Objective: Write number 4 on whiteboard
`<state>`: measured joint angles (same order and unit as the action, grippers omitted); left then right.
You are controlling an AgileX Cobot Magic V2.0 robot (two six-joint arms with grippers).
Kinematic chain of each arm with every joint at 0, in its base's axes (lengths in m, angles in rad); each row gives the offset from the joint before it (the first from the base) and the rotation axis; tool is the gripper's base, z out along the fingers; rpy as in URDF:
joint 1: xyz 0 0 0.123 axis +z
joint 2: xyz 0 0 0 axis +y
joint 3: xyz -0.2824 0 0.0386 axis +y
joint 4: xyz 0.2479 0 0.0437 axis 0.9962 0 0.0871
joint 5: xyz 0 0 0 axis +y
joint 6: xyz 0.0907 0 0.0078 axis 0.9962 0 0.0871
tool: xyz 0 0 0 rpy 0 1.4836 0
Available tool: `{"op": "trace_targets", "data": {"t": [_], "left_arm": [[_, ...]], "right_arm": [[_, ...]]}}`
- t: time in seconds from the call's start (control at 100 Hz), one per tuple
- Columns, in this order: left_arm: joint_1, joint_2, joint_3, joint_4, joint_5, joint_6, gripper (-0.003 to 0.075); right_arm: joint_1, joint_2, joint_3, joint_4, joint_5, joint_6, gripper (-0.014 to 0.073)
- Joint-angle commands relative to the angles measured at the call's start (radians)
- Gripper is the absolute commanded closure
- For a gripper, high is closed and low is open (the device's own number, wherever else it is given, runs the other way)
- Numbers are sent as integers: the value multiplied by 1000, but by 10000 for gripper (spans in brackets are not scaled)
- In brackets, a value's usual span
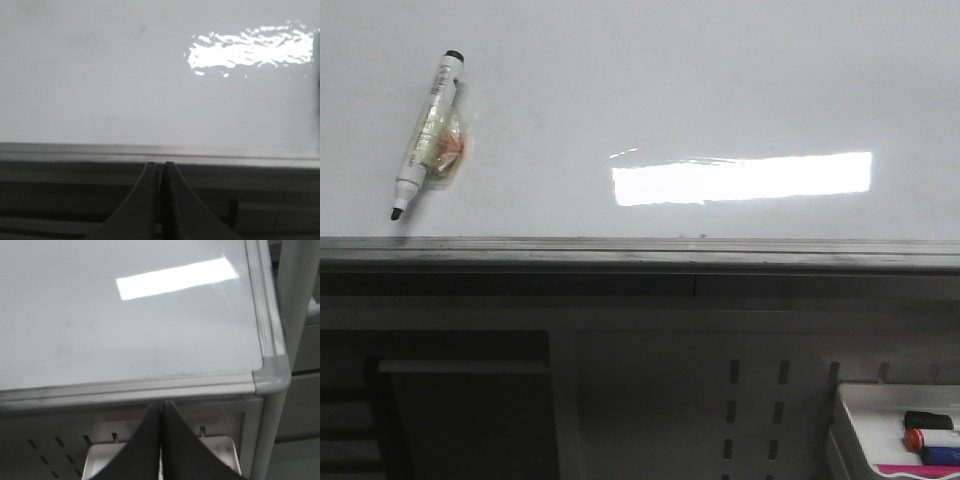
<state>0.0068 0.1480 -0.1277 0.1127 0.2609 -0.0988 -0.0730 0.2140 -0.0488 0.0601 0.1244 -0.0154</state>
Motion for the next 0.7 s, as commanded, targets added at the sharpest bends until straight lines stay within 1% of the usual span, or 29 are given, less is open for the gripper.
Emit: {"op": "trace_targets", "data": {"t": [0.0, 0.17, 0.22, 0.29, 0.34, 0.36, 0.37, 0.41, 0.48, 0.51, 0.58, 0.69], "left_arm": [[-6, 43, -93, 2, -30, -4, 741], [-6, 97, -151, 1, -45, -4, 736], [-6, 110, -161, -2, -66, -4, 710], [-6, 128, -164, -38, -144, -4, 606], [-6, 144, -164, -89, -204, -4, 484], [-6, 153, -164, -113, -223, -4, 453], [-6, 156, -164, -119, -234, -4, 422], [-6, 178, -164, -158, -261, -4, 339], [-7, 224, -164, -208, -272, -4, 248], [-8, 243, -164, -219, -272, -4, 232], [-35, 293, -164, -224, -282, -4, 229], [-132, 372, -166, -208, -366, -4, 229]], "right_arm": [[-8, 36, -89, 4, -47, -3, 658], [14, 75, -184, 4, -7, -3, 658], [22, 83, -208, 4, 14, -3, 658], [35, 90, -232, 16, 40, -3, 658], [48, 90, -233, 41, 43, -3, 658], [50, 90, -233, 50, 43, -3, 658], [53, 90, -233, 52, 43, -3, 658], [60, 90, -231, 52, 45, -3, 658], [62, 90, -229, 56, 45, -3, 658], [62, 90, -229, 62, 47, -3, 658], [62, 90, -229, 65, 54, -3, 658], [62, 90, -229, 65, 62, -3, 658]]}}
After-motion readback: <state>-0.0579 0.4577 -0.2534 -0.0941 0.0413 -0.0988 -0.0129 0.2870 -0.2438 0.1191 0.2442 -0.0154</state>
